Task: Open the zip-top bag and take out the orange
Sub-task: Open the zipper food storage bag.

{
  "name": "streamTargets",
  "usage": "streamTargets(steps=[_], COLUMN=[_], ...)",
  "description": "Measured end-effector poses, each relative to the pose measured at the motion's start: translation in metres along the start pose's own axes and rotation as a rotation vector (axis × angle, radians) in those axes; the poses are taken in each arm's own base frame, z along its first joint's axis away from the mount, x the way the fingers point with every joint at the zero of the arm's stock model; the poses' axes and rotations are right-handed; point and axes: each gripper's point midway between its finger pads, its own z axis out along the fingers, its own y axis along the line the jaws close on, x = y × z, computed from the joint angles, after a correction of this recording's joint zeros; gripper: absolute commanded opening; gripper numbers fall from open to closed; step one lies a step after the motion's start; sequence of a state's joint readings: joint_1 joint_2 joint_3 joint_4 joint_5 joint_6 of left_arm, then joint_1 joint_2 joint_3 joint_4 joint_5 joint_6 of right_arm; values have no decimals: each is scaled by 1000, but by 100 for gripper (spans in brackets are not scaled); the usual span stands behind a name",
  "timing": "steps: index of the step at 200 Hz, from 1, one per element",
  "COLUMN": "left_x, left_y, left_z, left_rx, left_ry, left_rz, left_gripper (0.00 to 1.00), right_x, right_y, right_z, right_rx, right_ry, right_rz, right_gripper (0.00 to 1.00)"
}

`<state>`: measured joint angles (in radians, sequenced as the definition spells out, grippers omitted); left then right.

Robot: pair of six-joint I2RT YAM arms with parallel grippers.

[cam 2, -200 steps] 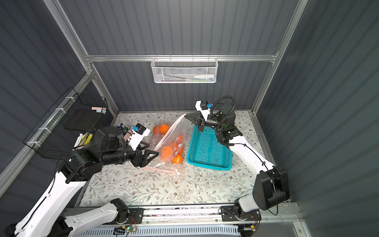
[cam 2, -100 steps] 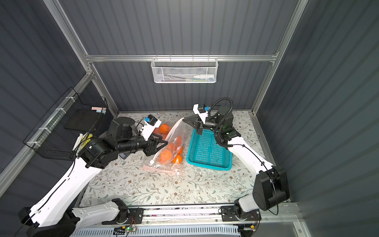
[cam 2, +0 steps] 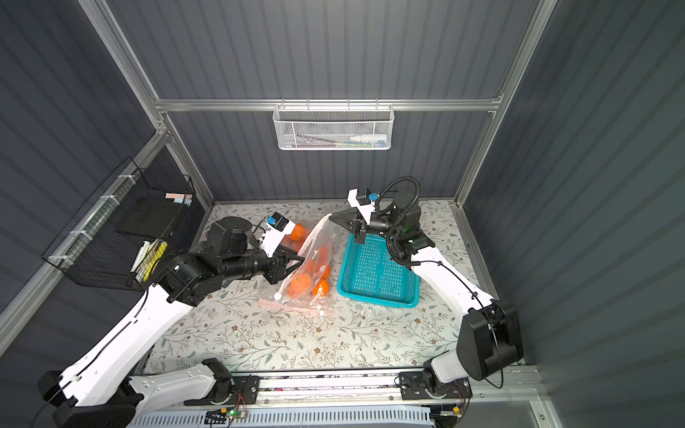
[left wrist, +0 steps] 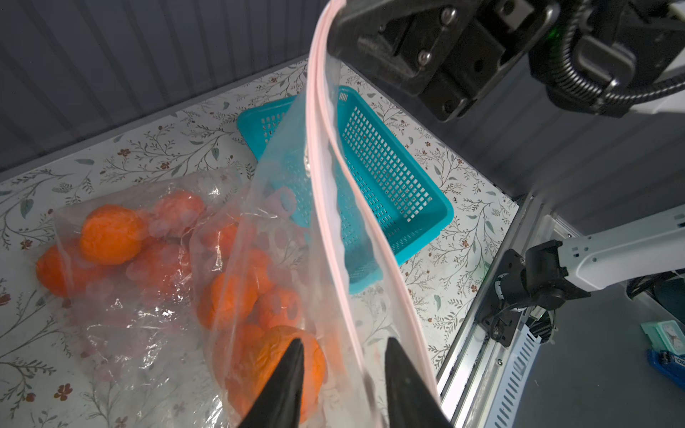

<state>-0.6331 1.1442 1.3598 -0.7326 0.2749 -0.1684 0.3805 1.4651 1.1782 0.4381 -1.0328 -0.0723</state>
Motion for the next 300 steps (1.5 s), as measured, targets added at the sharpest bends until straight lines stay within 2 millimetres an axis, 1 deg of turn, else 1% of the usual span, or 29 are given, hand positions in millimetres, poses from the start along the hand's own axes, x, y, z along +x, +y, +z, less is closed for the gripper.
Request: streamTargets(steps=[9,13,18,32,36,45,50,63,70,75,99,114,124,133,145,151,166,178,186,195,204,213,219,230,243,254,269,283,300], left_x=[4,4,5,3,2,-2,-5,-15,-23,-31,-63,-73,-73,-70,-59,-50,-18,13,37,62,81,92,94,91,82,74,66,63,62], left_y=[1,2,3,11,13,23,28,43,52,57,78,83,82,78,71,67,57,53,52,50,47,43,41,37,32,28,23,21,20], left_z=[3,3,4,3,2,-2,-6,-22,-35,-45,-99,-122,-126,-120,-99,-84,-39,-2,21,39,51,58,60,61,57,52,47,44,43], left_rx=[-2,-3,-9,-56,-73,-134,-171,-282,-353,-400,-622,-692,-693,-657,-574,-521,-383,-296,-248,-203,-161,-129,-112,-86,-61,-41,-22,-11,-4], left_ry=[11,13,15,4,0,-17,-28,-62,-81,-96,-152,-182,-187,-178,-153,-137,-68,-6,43,87,121,138,138,117,74,39,3,-10,-13], left_rz=[-4,-17,-14,-19,-19,-21,-24,-28,-30,-30,-37,-42,-43,-42,-42,-47,-79,-114,-144,-174,-200,-219,-225,-230,-225,-218,-211,-208,-208], left_gripper=[18,11,1,0,0,0,0,0,0,0,0,0,0,0,0,0,0,0,0,0,0,0,0,0,0,0,0,0,0], right_x=[0,0,0,0,0,0,1,1,1,1,2,2,1,-2,-5,-8,-9,-7,-3,3,12,22,29,40,56,71,94,114,129], right_y=[0,0,0,0,0,0,0,-2,-3,-6,-14,-18,-20,-20,-19,-17,-8,4,18,35,56,76,89,107,118,119,115,112,110], right_z=[0,0,0,0,0,0,0,1,1,1,-3,-5,-7,-8,-8,-9,-10,-11,-9,-6,-1,4,7,11,16,21,27,31,36], right_rx=[0,0,0,0,0,1,3,13,25,40,111,155,172,179,181,179,168,156,136,110,77,46,29,-2,-22,-22,-4,12,22], right_ry=[0,0,1,1,1,1,3,3,4,4,2,0,-5,-13,-24,-29,-34,-31,-18,0,31,64,84,117,155,191,244,287,319], right_rz=[0,0,1,1,2,4,11,17,22,25,59,94,128,161,215,247,326,387,419,441,472,495,511,523,543,565,599,634,658], right_gripper=[0,0,0,0,8,32,43,63,69,72,78,76,73,69,59,53,41,37,35,33,28,23,21,20,18,15,14,15,16])
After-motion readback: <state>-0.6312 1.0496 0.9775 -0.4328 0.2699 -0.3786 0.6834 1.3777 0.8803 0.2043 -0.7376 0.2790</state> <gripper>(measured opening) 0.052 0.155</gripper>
